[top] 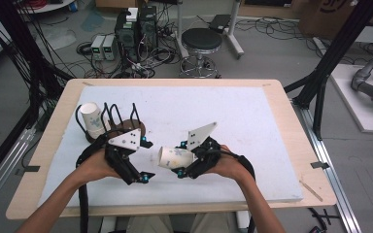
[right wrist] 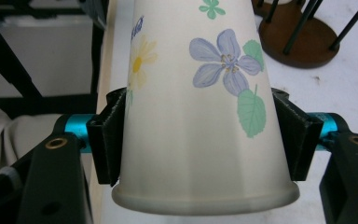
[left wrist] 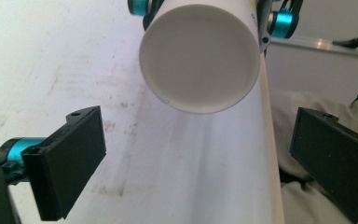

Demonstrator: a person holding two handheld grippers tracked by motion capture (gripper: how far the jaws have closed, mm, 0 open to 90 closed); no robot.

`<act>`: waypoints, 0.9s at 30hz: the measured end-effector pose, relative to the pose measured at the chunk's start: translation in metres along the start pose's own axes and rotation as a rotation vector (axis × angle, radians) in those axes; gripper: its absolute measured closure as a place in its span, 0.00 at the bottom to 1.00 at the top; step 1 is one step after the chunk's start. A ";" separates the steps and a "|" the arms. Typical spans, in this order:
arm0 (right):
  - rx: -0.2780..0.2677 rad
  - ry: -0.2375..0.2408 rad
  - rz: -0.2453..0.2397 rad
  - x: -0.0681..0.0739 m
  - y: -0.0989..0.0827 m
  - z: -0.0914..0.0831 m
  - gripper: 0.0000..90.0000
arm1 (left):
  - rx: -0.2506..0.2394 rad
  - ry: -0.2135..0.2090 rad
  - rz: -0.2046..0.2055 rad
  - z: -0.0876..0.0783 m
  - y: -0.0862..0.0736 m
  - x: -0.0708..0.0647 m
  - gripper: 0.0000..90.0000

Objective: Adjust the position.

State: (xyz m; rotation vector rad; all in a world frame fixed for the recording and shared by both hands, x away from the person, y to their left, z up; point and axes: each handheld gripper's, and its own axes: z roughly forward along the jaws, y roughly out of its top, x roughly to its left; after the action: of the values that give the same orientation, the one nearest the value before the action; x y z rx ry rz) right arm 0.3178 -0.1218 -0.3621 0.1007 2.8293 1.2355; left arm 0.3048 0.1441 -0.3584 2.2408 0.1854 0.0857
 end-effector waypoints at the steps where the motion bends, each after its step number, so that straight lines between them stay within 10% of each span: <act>1: 0.016 -0.001 -0.007 0.000 0.001 0.000 0.34 | 0.014 0.000 -0.007 0.000 0.001 0.000 0.04; 16: 0.203 -0.024 -0.043 0.003 0.008 0.000 0.34 | 0.243 -0.018 0.006 0.005 0.010 0.009 0.04; 27: 0.245 -0.017 -0.054 0.004 0.011 0.001 0.34 | 0.269 -0.020 0.024 0.013 0.014 0.009 0.04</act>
State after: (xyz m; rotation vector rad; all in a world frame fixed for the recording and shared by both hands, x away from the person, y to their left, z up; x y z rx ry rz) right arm 0.3145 -0.1133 -0.3552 0.0432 2.9343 0.8690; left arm 0.3165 0.1269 -0.3552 2.5115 0.1675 0.0540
